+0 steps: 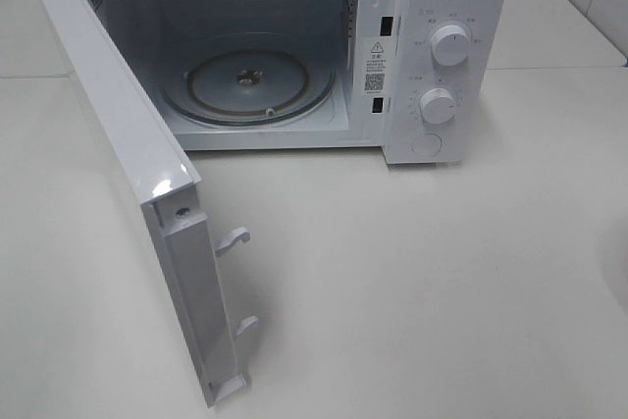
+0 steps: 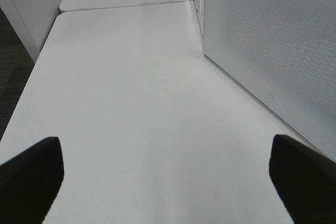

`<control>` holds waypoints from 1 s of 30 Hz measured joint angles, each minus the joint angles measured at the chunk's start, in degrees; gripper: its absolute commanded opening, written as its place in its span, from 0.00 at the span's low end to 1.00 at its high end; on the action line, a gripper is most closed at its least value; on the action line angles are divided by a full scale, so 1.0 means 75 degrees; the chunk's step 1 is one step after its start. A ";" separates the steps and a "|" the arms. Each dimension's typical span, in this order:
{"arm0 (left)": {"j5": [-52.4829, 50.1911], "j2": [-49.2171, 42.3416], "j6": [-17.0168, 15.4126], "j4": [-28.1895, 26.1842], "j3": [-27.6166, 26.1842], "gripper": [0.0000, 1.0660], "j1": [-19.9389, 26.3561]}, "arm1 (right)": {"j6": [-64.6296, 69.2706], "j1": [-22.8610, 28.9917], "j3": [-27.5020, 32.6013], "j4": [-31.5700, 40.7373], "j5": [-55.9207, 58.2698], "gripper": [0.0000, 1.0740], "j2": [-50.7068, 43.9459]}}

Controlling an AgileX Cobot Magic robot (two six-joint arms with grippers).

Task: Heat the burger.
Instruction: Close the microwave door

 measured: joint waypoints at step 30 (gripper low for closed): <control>0.0000 0.0000 0.0000 0.0000 0.0000 0.95 -0.0008 | 0.0382 0.0000 0.0000 0.0000 0.0000 0.46 0.0000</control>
